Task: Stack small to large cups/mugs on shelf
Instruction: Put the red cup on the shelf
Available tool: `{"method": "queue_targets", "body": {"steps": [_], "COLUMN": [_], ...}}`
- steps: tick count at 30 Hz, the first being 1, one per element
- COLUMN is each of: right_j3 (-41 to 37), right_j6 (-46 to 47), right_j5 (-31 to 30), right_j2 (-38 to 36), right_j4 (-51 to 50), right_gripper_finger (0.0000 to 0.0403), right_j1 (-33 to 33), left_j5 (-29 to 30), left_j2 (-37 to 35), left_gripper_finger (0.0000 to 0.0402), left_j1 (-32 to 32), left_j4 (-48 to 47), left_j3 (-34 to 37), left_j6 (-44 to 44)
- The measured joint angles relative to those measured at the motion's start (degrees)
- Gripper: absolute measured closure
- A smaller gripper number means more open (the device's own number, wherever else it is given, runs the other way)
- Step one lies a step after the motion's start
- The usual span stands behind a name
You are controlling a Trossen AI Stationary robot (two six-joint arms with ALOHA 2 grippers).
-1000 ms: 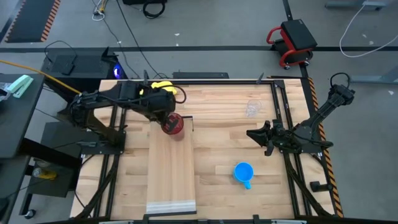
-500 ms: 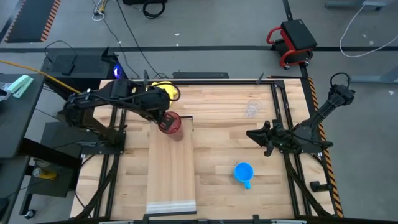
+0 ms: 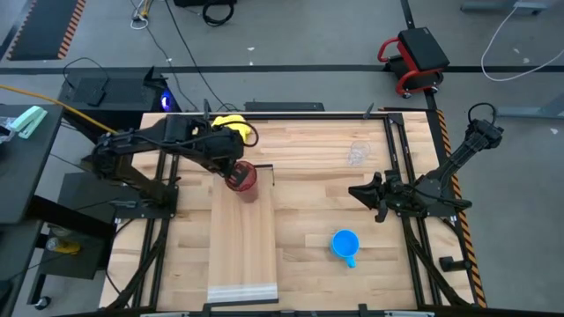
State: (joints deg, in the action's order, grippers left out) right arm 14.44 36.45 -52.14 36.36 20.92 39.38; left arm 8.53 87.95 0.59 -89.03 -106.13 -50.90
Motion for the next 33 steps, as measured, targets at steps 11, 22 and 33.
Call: {"method": "queue_targets", "body": {"steps": [11, 22, 33], "right_j3": [0.00, 0.00, 0.00], "right_j6": [0.02, 1.42, 2.40], "right_j5": [0.20, 4.63, 15.87], "right_j2": [0.09, 0.17, 5.51], "right_j4": [0.11, 0.69, 4.46], "right_gripper_finger": [0.0338, 0.0338, 0.0337], "right_j1": [-0.02, -4.62, -14.88], "left_j5": [0.03, 0.63, 0.64], "left_j2": [-0.71, -1.54, -1.78], "left_gripper_finger": [0.0386, 0.0365, 0.0353], "left_j1": [-0.03, 0.21, 0.23], "left_j4": [-1.97, -1.13, -1.01], "left_j3": [-1.54, -1.66, -1.70], "left_j6": [1.42, 2.77, 3.13]}}
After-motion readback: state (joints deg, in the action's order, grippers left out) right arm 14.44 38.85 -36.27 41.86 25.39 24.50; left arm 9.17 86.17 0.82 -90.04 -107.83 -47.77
